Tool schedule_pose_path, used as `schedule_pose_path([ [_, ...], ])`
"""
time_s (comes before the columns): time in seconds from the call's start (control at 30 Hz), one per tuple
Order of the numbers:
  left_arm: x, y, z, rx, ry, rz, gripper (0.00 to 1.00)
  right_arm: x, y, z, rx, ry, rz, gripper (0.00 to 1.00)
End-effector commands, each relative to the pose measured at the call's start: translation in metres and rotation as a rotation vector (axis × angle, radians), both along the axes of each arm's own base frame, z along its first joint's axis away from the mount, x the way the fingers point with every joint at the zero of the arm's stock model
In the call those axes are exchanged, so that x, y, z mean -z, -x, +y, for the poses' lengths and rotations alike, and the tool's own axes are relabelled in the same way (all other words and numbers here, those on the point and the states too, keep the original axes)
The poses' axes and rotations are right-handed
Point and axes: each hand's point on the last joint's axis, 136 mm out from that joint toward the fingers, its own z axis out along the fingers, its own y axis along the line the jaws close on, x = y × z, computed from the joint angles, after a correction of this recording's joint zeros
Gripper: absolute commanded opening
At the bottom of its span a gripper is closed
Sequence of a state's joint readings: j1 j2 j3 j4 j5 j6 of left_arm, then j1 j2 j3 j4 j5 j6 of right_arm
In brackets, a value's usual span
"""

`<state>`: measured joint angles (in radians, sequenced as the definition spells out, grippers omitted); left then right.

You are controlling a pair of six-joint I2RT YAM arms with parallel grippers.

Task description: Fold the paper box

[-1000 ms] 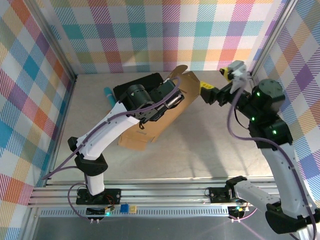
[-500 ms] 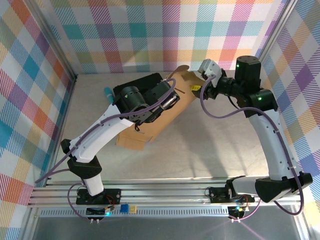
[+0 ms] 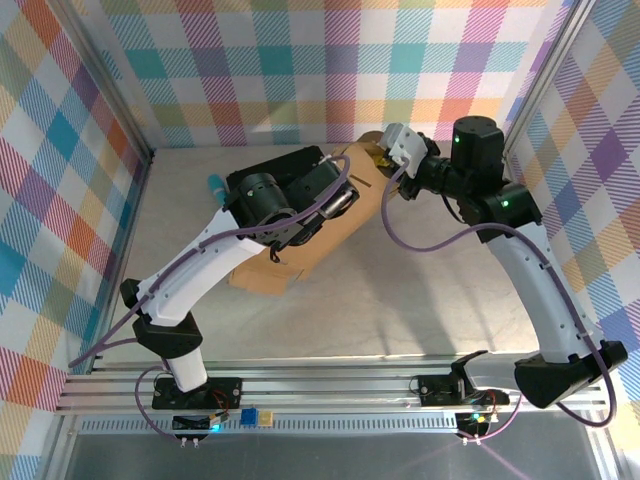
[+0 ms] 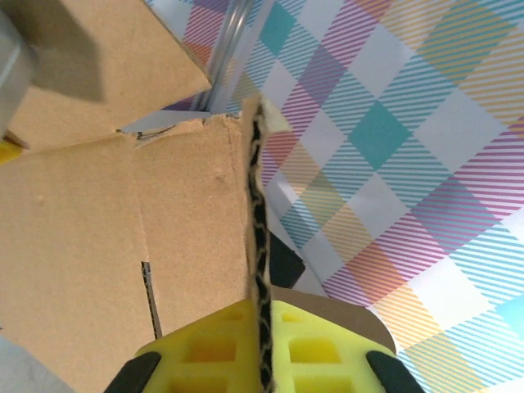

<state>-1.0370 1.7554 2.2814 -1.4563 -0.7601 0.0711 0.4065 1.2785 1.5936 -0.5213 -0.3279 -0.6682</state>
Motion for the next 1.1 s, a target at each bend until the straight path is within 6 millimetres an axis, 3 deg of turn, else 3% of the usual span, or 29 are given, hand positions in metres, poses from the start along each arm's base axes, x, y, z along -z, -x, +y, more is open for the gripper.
schedule_pose_path([
  [0.0,-0.07,0.006,0.025,-0.119,0.278,-0.187,0.61,-0.041,-0.003,-0.013,0.104,-0.112,-0.117,0.0],
  [0.03,-0.086,0.009,0.031,-0.145,0.386,-0.216,0.74,-0.049,-0.004,-0.016,0.125,-0.134,-0.134,0.0],
  [0.13,-0.127,0.022,0.041,-0.177,0.761,-0.241,0.89,-0.068,-0.007,-0.025,0.184,-0.21,-0.173,0.0],
  [0.23,-0.151,0.028,0.06,-0.267,1.181,-0.198,0.92,-0.083,-0.008,-0.032,0.221,-0.286,-0.207,0.0],
  [0.37,-0.161,0.033,0.089,-0.421,1.607,-0.138,0.88,-0.092,-0.009,-0.035,0.24,-0.337,-0.221,0.0],
  [0.5,-0.149,0.027,0.115,-0.647,1.909,-0.038,0.82,-0.089,-0.01,-0.036,0.251,-0.36,-0.208,0.0],
  [0.67,-0.121,0.008,0.098,-0.868,2.282,0.191,0.81,-0.084,-0.009,-0.037,0.253,-0.385,-0.195,0.0],
  [0.83,-0.106,-0.012,0.09,-1.003,2.33,0.209,0.69,-0.079,-0.004,-0.037,0.243,-0.392,-0.187,0.0],
  [1.07,-0.083,-0.041,0.104,-1.153,2.403,0.143,0.69,-0.075,0.004,-0.041,0.242,-0.392,-0.183,0.0],
])
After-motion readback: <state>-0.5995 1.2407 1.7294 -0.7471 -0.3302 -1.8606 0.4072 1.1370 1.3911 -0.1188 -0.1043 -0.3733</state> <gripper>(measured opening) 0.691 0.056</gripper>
